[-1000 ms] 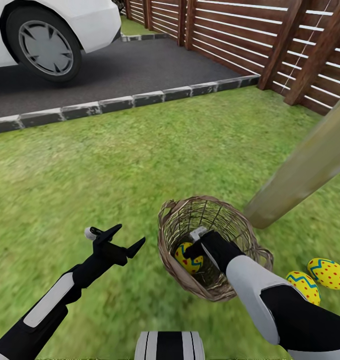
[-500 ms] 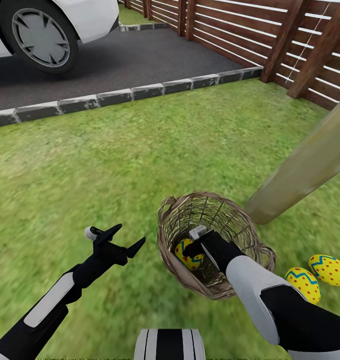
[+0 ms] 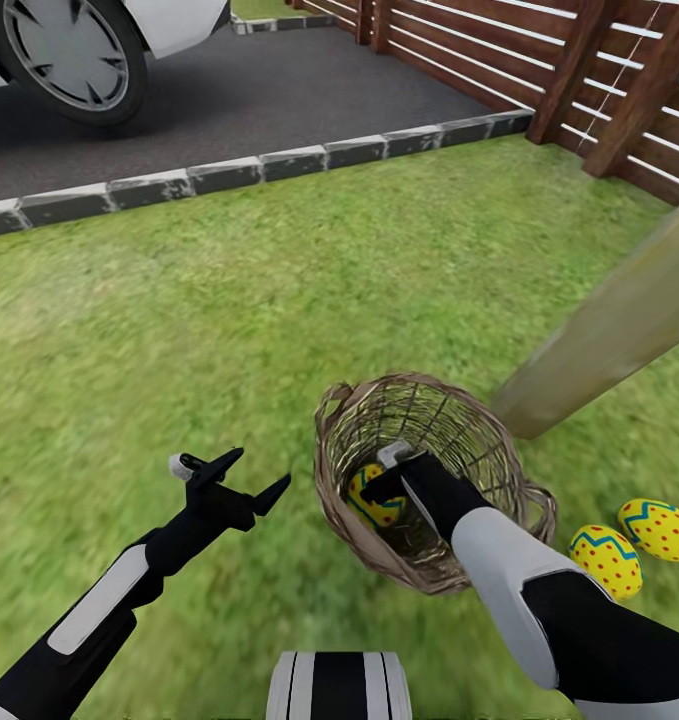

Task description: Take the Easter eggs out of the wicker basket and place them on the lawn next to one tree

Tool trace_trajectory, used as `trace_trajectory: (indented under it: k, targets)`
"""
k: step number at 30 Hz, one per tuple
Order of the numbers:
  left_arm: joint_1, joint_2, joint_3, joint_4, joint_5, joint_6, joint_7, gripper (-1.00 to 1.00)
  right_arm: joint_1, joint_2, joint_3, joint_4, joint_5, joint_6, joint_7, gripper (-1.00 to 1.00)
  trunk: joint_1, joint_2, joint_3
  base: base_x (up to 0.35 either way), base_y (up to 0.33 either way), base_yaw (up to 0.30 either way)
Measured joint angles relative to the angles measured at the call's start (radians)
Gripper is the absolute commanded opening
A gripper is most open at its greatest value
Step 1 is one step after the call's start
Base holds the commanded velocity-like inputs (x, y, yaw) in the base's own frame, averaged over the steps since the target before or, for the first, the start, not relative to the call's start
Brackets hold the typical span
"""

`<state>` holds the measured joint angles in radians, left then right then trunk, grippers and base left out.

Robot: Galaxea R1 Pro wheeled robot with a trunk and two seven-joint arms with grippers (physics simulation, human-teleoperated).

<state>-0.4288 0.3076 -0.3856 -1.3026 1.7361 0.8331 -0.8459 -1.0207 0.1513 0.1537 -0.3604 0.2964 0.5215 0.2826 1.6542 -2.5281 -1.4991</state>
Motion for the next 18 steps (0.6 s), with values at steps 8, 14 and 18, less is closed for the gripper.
trace_trajectory:
  k: [8, 14, 18]
  targets:
    - [0.0, 0.0, 0.0, 0.009, 0.002, 0.0, 0.0, 1.0, 0.0, 0.001, -0.001, -0.003, 0.003, 0.006, 0.002, -1.0, 0.001, 0.0, -0.008, 0.0, 0.0, 0.0]
    - [0.0, 0.001, 0.0, 0.009, 0.003, 0.0, 0.0, 1.0, 0.0, 0.002, 0.001, -0.019, -0.001, 0.01, 0.005, -1.0, 0.002, -0.001, -0.016, 0.0, 0.0, 0.0]
    - [0.0, 0.001, 0.0, 0.01, 0.003, 0.001, 0.0, 1.0, 0.0, 0.002, 0.0, -0.036, -0.008, 0.012, 0.006, -1.0, 0.003, -0.001, -0.023, 0.0, 0.0, 0.0]
